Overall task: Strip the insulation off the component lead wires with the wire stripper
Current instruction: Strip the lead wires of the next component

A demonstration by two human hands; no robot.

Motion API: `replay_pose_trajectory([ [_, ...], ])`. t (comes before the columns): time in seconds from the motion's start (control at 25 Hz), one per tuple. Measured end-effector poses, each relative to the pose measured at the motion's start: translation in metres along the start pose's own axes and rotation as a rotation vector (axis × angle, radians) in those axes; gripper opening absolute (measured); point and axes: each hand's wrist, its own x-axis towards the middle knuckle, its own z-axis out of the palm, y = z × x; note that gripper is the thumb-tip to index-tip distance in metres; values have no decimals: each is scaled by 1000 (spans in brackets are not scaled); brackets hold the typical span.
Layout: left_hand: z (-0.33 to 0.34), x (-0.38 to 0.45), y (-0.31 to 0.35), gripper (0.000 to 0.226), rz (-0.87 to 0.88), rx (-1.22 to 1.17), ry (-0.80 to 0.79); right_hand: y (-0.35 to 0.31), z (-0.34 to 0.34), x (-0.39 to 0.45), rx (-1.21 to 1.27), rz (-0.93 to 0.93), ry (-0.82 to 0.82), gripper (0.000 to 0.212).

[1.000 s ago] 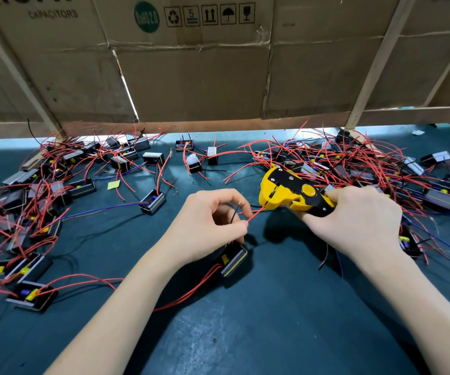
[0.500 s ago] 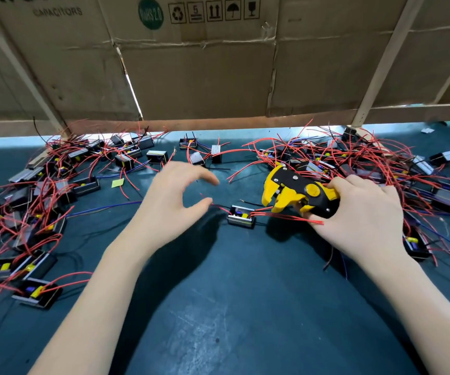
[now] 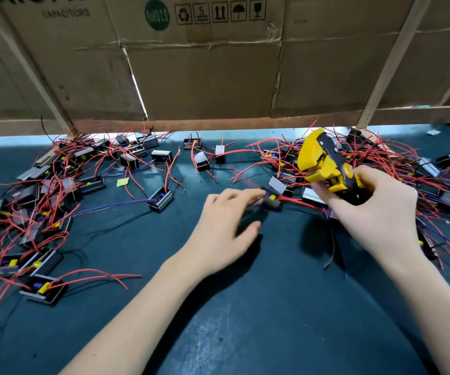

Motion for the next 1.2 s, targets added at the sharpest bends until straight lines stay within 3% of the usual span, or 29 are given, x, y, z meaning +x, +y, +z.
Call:
replay_pose_trajectory([
  [0.08,1,0,1,64,88,98,-56,-1,0,-1,32,-2,9,42],
  [0.16,-8,4,-9,64,32,89,40,-1,-1,-1,33,-12,13,41],
  [0.28,-32,6,-42,53,-215,129,290,0,-2,-1,26,-25,8,38],
  [0.36,-45,4,-63,55,-453,309,270,1,-1,-1,10,-30,-1,41],
  [0.44,-46,3,-73,51,-563,342,217,0,0,-2,-12,-42,-4,41],
  [0.6,-48,1,-67,28,-407,100,241,-1,1,-2,-26,-64,-20,40],
  [0.72,-47,2,-47,4,-258,-50,144,-1,1,-3,-106,-98,-19,44],
  [0.96,-45,2,-11,9,-111,-388,88,8,7,-4,-456,-121,-53,49],
  [1.2,-39,0,4,10,-49,-435,76,11,10,-4,-502,-111,-55,42],
])
